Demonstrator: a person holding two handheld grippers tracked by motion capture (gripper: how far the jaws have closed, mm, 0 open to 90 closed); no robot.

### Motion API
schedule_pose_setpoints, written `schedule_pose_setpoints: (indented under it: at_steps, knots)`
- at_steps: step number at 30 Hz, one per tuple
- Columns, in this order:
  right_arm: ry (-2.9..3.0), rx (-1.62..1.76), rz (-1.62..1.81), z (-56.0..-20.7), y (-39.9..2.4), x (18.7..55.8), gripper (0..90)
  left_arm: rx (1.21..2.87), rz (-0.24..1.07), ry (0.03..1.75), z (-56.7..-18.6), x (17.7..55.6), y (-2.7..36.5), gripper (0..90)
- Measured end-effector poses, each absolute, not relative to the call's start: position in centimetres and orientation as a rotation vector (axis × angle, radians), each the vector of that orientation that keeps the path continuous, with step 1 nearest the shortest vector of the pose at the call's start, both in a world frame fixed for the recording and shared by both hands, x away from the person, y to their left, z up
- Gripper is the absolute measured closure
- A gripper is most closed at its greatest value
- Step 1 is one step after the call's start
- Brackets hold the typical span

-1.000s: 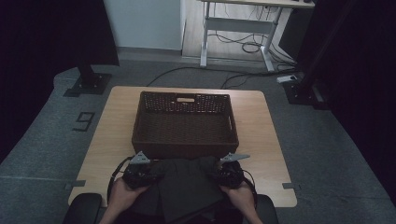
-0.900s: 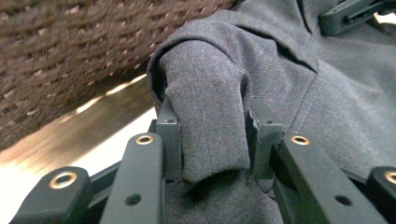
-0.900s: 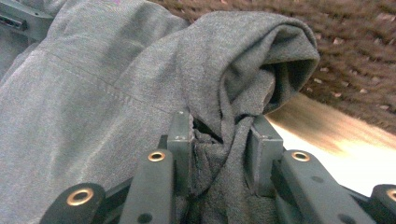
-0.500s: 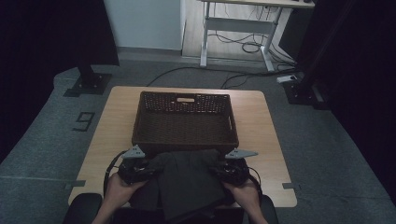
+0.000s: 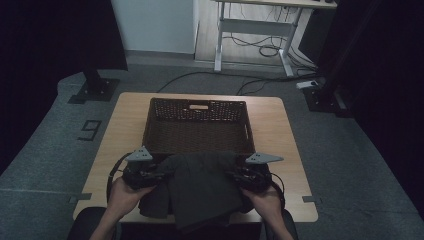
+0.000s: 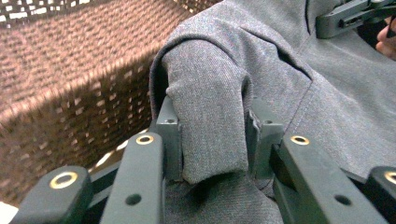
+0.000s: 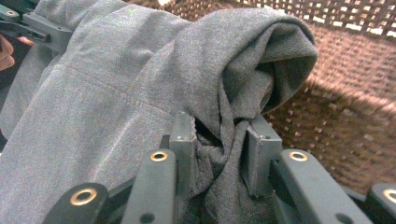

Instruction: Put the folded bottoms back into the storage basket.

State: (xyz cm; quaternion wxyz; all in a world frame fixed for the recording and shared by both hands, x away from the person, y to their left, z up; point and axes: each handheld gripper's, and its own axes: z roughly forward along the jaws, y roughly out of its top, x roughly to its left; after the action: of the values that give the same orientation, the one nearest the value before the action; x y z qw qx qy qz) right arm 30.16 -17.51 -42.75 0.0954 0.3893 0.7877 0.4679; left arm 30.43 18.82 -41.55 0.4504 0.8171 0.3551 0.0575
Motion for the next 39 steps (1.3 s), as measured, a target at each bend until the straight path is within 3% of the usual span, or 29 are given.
schedule_pose_setpoints:
  at_steps: [39]
  knots:
    - [2.264, 1.068, 1.480, -34.0, -17.8, 33.2, 68.9, 1.964, 0.147, 0.808, -33.2, 34.1, 19.8, 64.2]
